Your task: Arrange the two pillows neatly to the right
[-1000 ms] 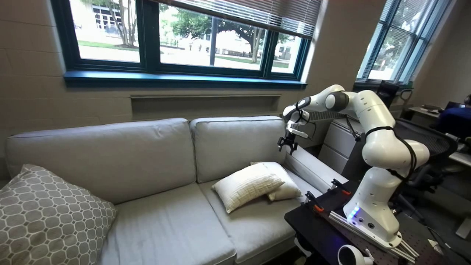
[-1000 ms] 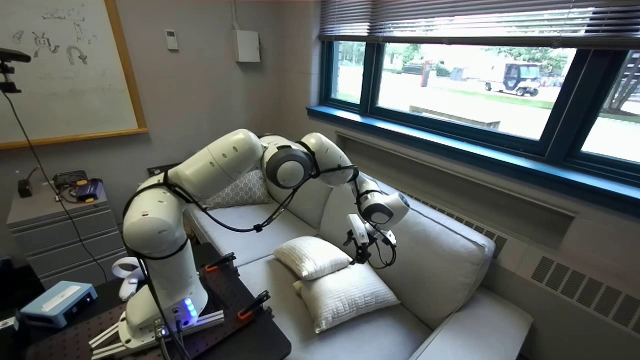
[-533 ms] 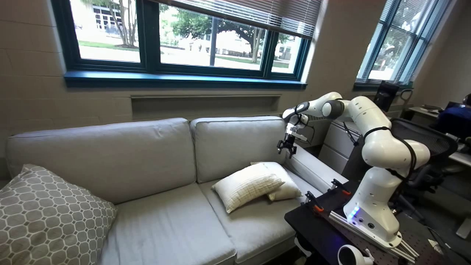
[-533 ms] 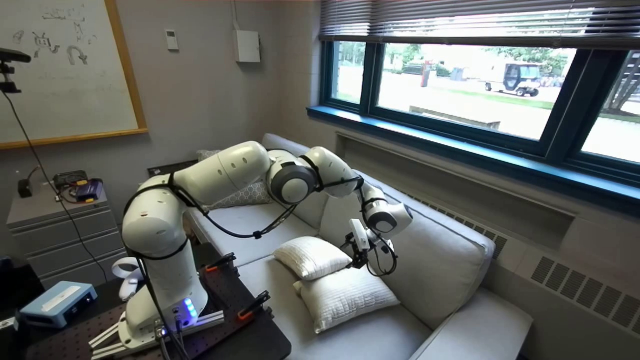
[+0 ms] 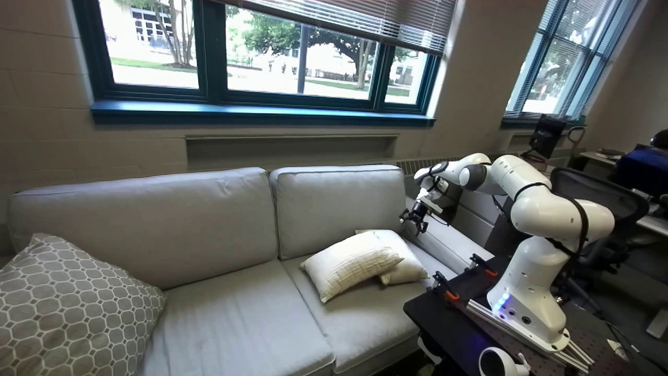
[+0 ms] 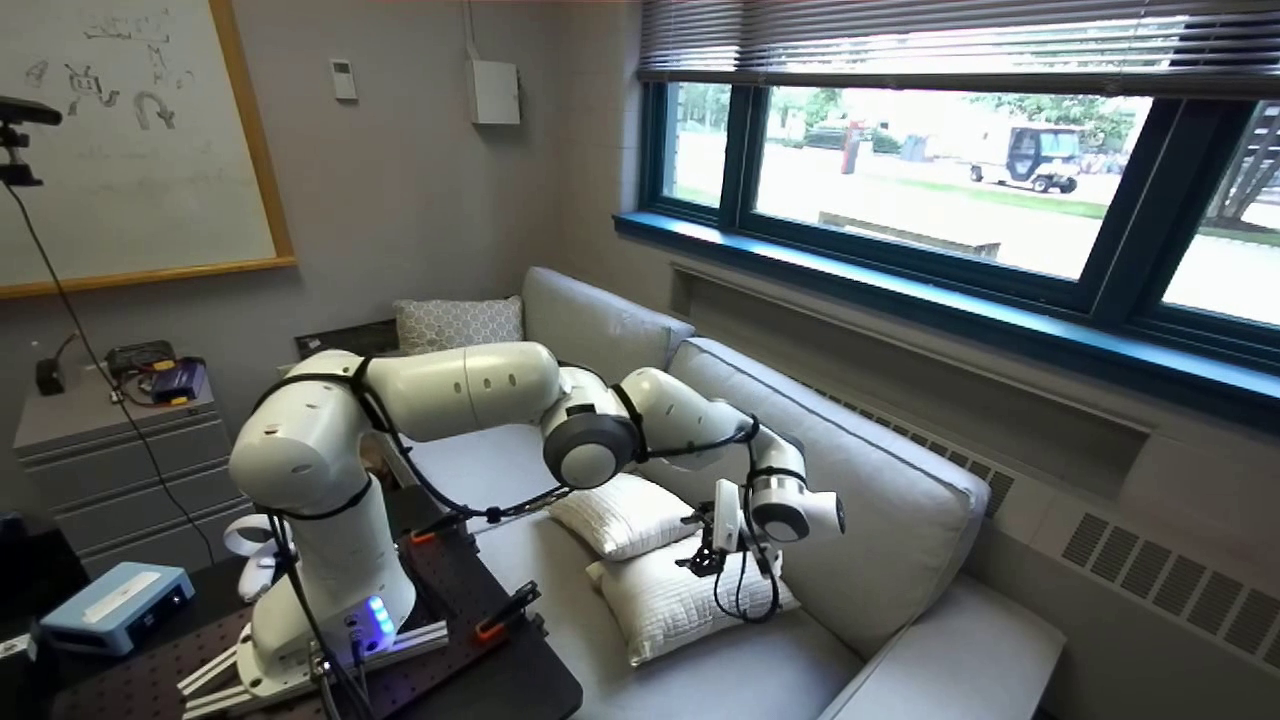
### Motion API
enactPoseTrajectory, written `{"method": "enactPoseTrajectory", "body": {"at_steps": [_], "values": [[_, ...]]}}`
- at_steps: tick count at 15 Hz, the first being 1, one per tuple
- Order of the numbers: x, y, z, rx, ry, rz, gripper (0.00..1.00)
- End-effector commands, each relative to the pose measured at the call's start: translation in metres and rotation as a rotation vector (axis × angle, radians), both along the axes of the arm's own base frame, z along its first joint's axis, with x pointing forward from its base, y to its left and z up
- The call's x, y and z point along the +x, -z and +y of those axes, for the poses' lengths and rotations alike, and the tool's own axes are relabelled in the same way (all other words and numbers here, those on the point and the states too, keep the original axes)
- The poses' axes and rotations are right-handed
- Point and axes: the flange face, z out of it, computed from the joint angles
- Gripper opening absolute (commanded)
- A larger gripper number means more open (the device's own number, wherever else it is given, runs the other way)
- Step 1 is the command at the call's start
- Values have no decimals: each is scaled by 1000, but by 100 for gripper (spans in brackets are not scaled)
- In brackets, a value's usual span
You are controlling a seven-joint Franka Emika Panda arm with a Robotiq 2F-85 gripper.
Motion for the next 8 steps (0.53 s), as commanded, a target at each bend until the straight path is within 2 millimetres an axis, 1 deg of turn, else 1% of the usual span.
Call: {"method": "enactPoseTrajectory", "body": {"at_steps": [1,2,4,6,8], "values": [[-5,28,-19,59,173,66,100],[-8,15,-14,34,93,35,100],[-13,24,-21,45,142,55,100],[-11,22,-22,46,149,57,100],[1,28,-31,-120,160,11,100]]}}
